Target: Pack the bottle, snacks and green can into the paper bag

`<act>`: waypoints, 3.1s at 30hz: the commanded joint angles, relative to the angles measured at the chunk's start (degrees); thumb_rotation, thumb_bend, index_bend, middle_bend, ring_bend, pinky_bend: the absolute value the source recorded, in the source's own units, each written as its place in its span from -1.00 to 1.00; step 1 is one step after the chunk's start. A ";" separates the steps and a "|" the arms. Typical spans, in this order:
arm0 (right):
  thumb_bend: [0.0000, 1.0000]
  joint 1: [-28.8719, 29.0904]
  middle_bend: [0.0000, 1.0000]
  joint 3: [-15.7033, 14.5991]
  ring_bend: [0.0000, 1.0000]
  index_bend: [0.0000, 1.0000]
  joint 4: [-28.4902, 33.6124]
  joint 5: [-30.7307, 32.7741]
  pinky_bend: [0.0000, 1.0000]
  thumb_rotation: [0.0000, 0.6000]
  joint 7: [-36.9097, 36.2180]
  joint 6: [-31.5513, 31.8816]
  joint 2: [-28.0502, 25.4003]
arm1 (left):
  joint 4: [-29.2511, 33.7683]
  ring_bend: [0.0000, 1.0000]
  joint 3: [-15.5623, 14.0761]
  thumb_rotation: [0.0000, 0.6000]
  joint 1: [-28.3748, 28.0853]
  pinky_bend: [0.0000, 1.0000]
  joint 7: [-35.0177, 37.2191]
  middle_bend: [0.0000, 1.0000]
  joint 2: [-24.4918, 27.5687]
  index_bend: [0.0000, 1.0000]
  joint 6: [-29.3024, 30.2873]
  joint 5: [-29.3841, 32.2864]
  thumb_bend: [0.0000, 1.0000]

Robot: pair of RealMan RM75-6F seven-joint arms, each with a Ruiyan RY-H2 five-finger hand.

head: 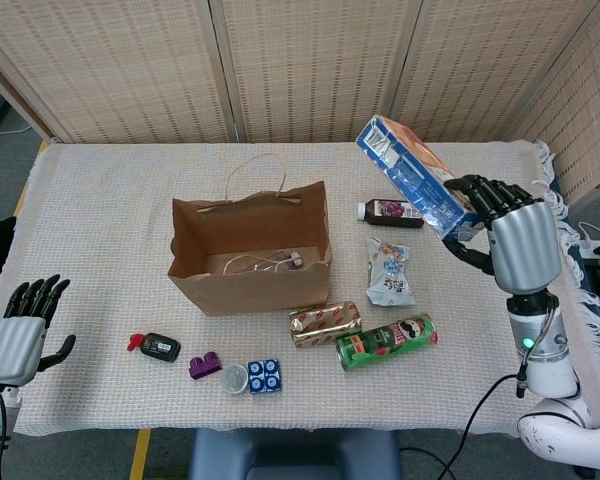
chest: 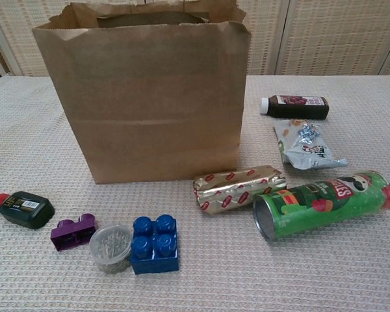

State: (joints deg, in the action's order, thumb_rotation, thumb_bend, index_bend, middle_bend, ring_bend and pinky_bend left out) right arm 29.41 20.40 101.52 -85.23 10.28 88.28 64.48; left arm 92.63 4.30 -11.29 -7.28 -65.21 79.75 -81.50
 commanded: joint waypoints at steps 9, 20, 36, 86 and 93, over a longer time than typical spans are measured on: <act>-0.33 7.75 0.31 0.91 0.31 0.49 10.10 -2.20 0.49 1.00 10.50 -8.32 2.40 | -0.07 -1.00 -0.03 1.00 -0.03 -1.00 0.44 -1.00 0.11 -0.90 -0.14 -0.07 -0.32; -0.33 12.66 0.31 -2.83 0.30 0.48 11.78 -2.86 0.49 1.00 21.44 -15.43 10.05 | -0.19 -1.00 -0.13 1.00 -0.07 -1.00 1.30 -1.00 0.33 -0.90 -0.32 -0.30 -0.32; -0.34 14.46 0.16 1.92 -0.03 -0.11 13.10 14.64 0.05 1.00 25.22 -16.52 15.39 | -0.26 -1.00 -0.13 1.00 -0.09 -1.00 1.24 -1.00 0.29 -0.90 -0.32 -0.31 -0.32; -0.75 6.37 -0.95 -11.04 -1.00 -1.00 1.55 29.71 -0.86 1.00 19.46 -25.08 6.53 | -0.02 -1.00 0.00 1.00 -0.05 -1.00 0.07 -1.00 -0.01 -0.90 -0.05 -0.07 -0.32; -0.77 11.00 -0.96 -10.44 -1.00 -1.00 -1.25 37.31 -0.86 1.00 27.25 -26.62 12.61 | -0.10 -1.00 -0.03 1.00 -0.10 -1.00 0.92 -1.00 0.18 -0.90 -0.27 -0.15 -0.32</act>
State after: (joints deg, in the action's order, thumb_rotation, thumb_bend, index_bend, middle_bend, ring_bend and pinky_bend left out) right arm 38.96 9.82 101.31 -49.59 35.64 62.30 75.41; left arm 92.55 4.28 -11.38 -6.48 -65.07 79.52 -81.62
